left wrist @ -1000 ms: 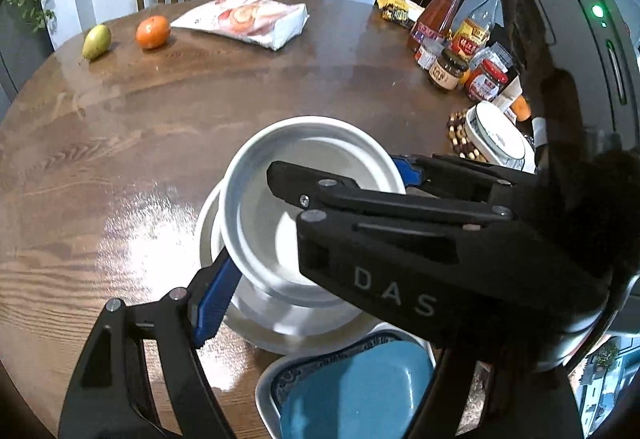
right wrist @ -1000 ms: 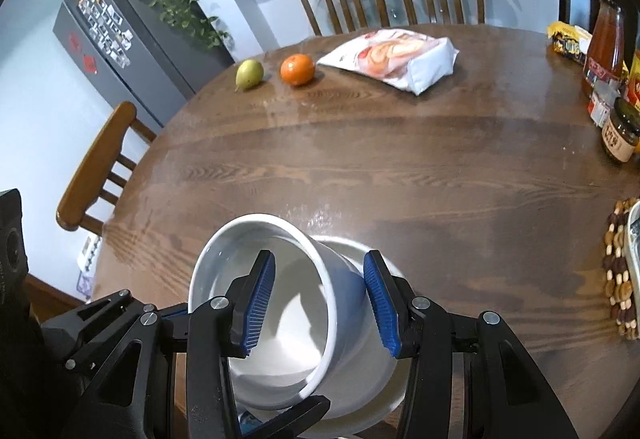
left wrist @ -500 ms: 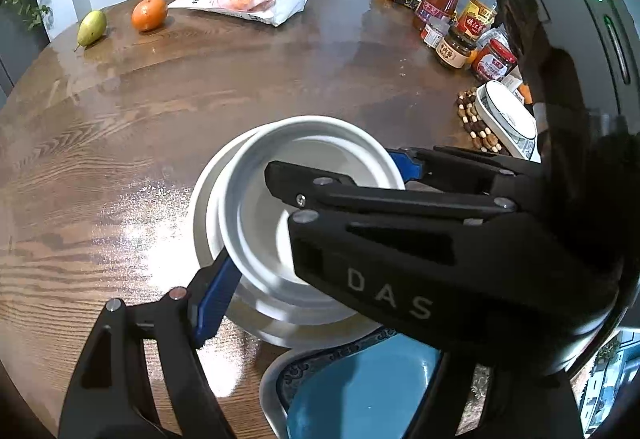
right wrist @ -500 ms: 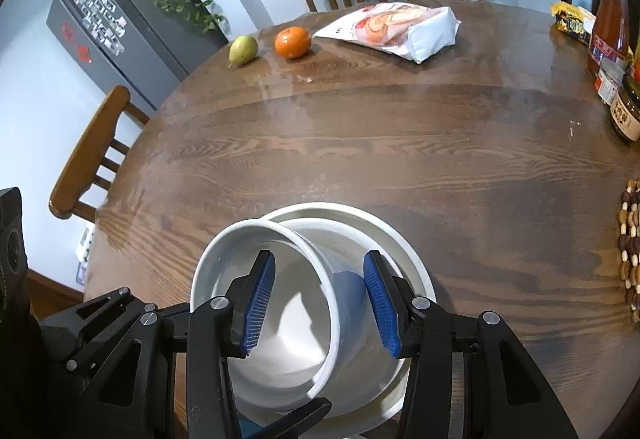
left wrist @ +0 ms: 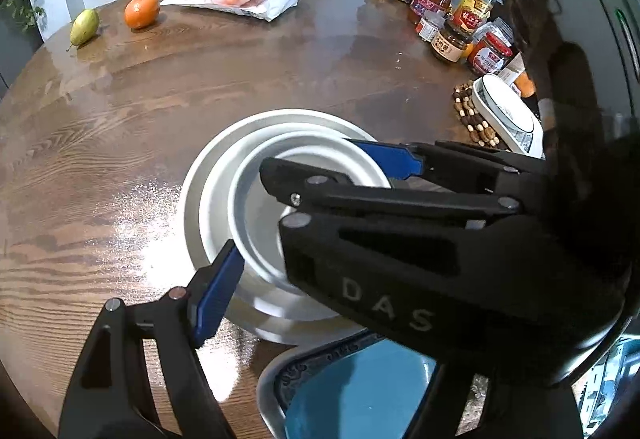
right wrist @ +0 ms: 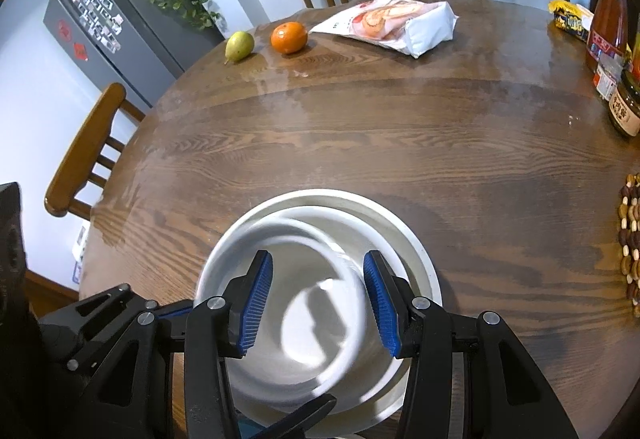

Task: Organize plates and bowls
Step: 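Lower the ramekin into the smaller white bowl and open both grippers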

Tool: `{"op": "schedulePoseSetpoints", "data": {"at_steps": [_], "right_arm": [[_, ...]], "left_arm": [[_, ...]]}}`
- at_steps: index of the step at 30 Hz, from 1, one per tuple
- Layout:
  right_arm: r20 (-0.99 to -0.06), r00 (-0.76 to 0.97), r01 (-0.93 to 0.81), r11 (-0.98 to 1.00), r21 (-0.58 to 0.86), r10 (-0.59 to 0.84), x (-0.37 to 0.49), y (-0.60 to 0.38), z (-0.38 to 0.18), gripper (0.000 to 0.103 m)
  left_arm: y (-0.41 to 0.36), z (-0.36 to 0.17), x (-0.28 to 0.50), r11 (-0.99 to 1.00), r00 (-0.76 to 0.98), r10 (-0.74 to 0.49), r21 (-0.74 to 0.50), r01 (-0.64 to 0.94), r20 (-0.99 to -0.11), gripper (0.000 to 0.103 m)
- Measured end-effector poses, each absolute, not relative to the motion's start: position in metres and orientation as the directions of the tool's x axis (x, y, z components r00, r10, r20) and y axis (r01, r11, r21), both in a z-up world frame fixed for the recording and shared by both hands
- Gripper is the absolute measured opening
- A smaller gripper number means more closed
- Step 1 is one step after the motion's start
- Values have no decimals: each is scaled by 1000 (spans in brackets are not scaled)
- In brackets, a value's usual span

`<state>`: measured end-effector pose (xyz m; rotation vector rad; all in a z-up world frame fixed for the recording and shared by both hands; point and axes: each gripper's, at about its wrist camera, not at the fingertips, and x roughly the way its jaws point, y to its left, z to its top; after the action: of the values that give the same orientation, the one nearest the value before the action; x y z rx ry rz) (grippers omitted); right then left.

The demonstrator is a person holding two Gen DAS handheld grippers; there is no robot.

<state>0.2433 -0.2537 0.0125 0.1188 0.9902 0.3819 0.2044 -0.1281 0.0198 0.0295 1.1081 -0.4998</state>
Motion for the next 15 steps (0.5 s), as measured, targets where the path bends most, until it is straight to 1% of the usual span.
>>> {"op": "schedulePoseSetpoints", "data": {"at_steps": [6,11,15], "right_arm": [[-781,514,-263,932,251,356,241,-253,17,50],[-766,557,-254,944,211,321,237,-254,23,50],[-746,595,-227,953,199,298,234,-261,28,52]], "left_arm": [[-127,29,197,901,423,-337,-157,404,-842,76],[-120,34,194,900,435,-353,-173,400,-829,77],[-112,39,191,910,477,-340,-156,384,-811,79]]}}
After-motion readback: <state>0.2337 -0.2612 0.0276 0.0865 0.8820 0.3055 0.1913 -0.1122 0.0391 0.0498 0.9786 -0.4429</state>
